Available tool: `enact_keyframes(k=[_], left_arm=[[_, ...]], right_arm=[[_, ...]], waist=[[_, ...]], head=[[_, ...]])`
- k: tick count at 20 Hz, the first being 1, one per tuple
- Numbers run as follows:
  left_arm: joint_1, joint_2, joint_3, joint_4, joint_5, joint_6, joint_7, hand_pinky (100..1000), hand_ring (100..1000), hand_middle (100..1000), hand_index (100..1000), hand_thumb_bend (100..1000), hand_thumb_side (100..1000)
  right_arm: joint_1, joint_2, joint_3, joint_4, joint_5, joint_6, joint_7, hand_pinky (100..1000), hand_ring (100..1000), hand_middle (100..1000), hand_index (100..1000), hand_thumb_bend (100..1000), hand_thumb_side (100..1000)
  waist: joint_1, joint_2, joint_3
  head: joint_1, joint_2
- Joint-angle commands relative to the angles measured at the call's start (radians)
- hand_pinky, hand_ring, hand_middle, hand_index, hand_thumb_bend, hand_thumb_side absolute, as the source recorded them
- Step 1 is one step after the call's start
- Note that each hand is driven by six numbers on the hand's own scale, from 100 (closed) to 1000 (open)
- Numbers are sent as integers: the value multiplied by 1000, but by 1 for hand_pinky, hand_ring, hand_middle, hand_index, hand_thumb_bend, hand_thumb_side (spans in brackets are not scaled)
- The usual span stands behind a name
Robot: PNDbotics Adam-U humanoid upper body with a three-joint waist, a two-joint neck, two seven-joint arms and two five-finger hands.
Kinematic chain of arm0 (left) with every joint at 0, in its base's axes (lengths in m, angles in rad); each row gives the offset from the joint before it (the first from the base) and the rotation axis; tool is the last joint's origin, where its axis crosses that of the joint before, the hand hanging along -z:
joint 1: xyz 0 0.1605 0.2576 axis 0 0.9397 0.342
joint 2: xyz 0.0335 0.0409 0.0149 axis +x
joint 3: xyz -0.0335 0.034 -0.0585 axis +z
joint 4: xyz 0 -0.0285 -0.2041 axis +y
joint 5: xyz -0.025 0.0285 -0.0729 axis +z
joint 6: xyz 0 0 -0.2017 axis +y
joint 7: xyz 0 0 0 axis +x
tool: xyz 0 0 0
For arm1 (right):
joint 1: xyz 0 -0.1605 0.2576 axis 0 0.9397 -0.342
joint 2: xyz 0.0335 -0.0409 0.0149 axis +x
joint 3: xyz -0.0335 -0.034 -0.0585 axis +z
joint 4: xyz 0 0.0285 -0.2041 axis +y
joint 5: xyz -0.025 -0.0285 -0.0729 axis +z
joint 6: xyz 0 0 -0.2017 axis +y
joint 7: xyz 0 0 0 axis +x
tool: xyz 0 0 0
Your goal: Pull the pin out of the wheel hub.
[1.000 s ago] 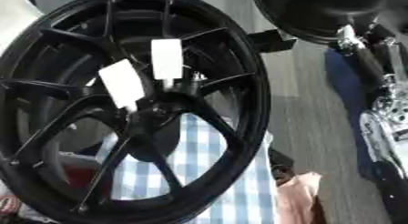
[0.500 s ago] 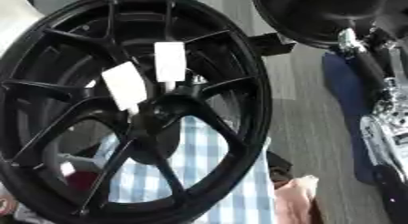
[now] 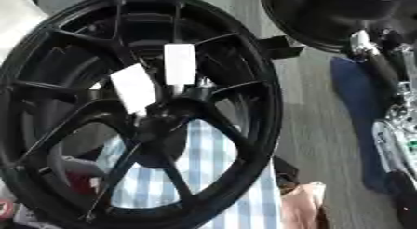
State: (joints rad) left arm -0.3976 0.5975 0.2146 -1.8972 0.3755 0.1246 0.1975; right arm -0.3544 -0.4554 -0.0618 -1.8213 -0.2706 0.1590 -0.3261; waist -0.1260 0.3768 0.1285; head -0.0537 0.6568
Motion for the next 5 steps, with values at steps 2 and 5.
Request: enact_keyframes(k=[2,5], left_arm=[[-10,-59,6,-44,2,-5,49,730,681,663,770,129,815],[-6,-87,0,-39,-27,6,45,730,681,662,770,133,820]], right_arm=[[-16,-16,-6,-29,-9,-1,1,784,628,616,670,175,447],[-21,-13,-4,-31,-10,-1,2,784,628,616,670,174,448]], waist=[[3,-16,-3],[1,-14,-2]], head=[[5,-9],[9,-8]])
